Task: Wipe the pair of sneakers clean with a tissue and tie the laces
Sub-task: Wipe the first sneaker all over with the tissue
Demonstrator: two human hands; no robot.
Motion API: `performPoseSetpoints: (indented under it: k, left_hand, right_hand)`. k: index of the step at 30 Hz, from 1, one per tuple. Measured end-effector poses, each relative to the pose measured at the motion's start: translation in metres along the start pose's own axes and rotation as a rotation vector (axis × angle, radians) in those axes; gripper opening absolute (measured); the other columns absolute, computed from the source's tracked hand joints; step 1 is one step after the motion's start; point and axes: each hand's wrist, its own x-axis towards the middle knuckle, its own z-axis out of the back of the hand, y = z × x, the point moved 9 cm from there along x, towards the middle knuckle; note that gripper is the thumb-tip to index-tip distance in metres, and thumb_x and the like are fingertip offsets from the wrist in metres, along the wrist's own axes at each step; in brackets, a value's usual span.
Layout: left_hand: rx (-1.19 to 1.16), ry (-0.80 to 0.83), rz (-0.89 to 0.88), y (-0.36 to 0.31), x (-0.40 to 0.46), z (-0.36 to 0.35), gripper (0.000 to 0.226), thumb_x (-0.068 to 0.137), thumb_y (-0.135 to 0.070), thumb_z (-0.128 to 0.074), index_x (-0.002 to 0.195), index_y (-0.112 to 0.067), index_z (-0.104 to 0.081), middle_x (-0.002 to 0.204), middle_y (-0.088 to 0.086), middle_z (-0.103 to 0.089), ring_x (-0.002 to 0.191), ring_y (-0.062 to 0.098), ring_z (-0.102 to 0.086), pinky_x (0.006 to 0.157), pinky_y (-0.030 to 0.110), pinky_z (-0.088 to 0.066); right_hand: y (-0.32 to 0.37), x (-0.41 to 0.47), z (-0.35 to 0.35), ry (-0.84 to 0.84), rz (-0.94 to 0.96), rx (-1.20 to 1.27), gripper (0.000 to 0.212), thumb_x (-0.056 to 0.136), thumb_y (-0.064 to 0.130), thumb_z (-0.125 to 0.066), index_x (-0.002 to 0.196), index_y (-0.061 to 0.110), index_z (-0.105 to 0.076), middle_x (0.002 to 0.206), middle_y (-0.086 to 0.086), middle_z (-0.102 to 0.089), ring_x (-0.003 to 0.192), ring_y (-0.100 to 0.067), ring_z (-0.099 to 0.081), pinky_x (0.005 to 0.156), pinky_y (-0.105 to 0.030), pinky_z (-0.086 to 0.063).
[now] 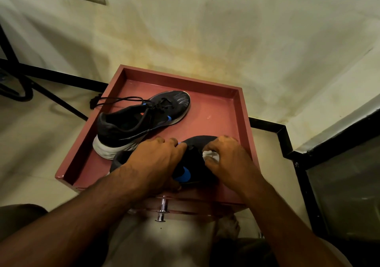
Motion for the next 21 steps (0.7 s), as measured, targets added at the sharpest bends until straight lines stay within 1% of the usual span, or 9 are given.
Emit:
performPoseSetpoints:
  k: [4,6,8,9,12,14,16,19,21]
  left_hand:
    - [-0.010,-0.009,0.003,0.002,-0.001,0.002,0.097,0.071,-0.069,-0.076,0.147,-0.029,-0.033,0.136,-0.003,-0.054,0.119,0.023,-0.058,0.095,0.041,-0.054]
    - [-0.013,-0.002,0.000,0.001,-0.001,0.002,0.096,0.070,-0.069,-0.077,0.146,-0.028,-0.034,0.136,-0.003,-0.054,0.119,0.023,-0.058,0.096,0.041,-0.053]
    - [-0.004,0.007,-0.002,-0.001,-0.001,0.001,0.096,0.069,-0.068,-0.078,0.145,-0.028,-0.036,0.134,-0.003,-0.055,0.118,0.022,-0.059,0.095,0.040,-0.053]
    - [-0.003,0.010,-0.002,0.000,0.000,0.001,0.095,0.069,-0.068,-0.078,0.144,-0.028,-0.036,0.133,-0.003,-0.055,0.117,0.022,-0.059,0.095,0.041,-0.054]
    - [-0.031,0.011,0.001,0.003,0.000,0.001,0.091,0.068,-0.067,-0.078,0.141,-0.029,-0.040,0.129,-0.005,-0.058,0.114,0.021,-0.061,0.091,0.041,-0.055]
    - [-0.064,0.008,-0.003,0.004,-0.001,0.004,0.086,0.068,-0.067,-0.078,0.138,-0.032,-0.043,0.126,-0.007,-0.060,0.111,0.021,-0.063,0.088,0.040,-0.056]
    - [-0.097,-0.005,0.004,0.007,-0.001,0.006,0.080,0.067,-0.066,-0.075,0.135,-0.035,-0.046,0.123,-0.009,-0.063,0.109,0.020,-0.065,0.084,0.038,-0.055]
    - [-0.161,0.003,0.015,0.012,0.001,0.008,0.072,0.069,-0.064,-0.072,0.133,-0.039,-0.049,0.119,-0.010,-0.067,0.104,0.019,-0.067,0.082,0.037,-0.057]
    - [-0.207,0.020,0.011,0.015,0.002,0.009,0.071,0.070,-0.064,-0.073,0.133,-0.039,-0.051,0.116,-0.011,-0.069,0.102,0.017,-0.068,0.083,0.039,-0.058]
  right_hand:
    - [-0.022,0.002,0.028,-0.176,-0.123,-0.080,0.005,0.089,0.022,-0.070,0.088,0.020,-0.075,0.092,0.001,-0.063,0.091,-0.016,-0.055,0.070,-0.021,-0.039]
    - [-0.015,-0.002,0.014,-0.061,-0.131,0.013,0.002,0.088,0.022,-0.072,0.088,0.022,-0.075,0.089,0.005,-0.065,0.082,-0.009,-0.059,0.066,-0.014,-0.043]
    - [0.003,-0.014,-0.007,0.097,-0.083,0.053,0.008,0.090,0.026,-0.072,0.097,0.024,-0.076,0.092,0.006,-0.068,0.080,-0.006,-0.063,0.072,-0.022,-0.055]
    - [0.008,-0.017,-0.010,0.109,-0.069,0.043,0.010,0.091,0.027,-0.071,0.099,0.024,-0.075,0.093,0.006,-0.068,0.081,-0.007,-0.063,0.074,-0.025,-0.057]
    - [-0.010,-0.007,0.010,-0.046,-0.132,-0.111,0.011,0.095,0.025,-0.066,0.097,0.019,-0.075,0.094,0.000,-0.068,0.083,-0.014,-0.063,0.075,-0.028,-0.056]
    - [-0.024,-0.004,0.027,-0.163,-0.194,-0.172,0.011,0.095,0.022,-0.065,0.094,0.015,-0.073,0.094,-0.004,-0.067,0.080,-0.016,-0.061,0.065,-0.021,-0.047]
    - [-0.017,-0.008,0.019,-0.076,-0.174,-0.040,0.005,0.092,0.023,-0.067,0.091,0.020,-0.071,0.091,0.000,-0.066,0.074,-0.009,-0.059,0.058,-0.014,-0.038]
    - [0.019,-0.027,-0.014,0.188,-0.047,0.112,0.004,0.091,0.026,-0.070,0.094,0.025,-0.069,0.089,0.010,-0.063,0.073,-0.005,-0.059,0.058,-0.013,-0.038]
    - [0.016,-0.024,-0.010,0.130,-0.033,0.073,0.006,0.091,0.024,-0.071,0.096,0.023,-0.067,0.091,0.009,-0.057,0.075,-0.006,-0.056,0.059,-0.013,-0.034]
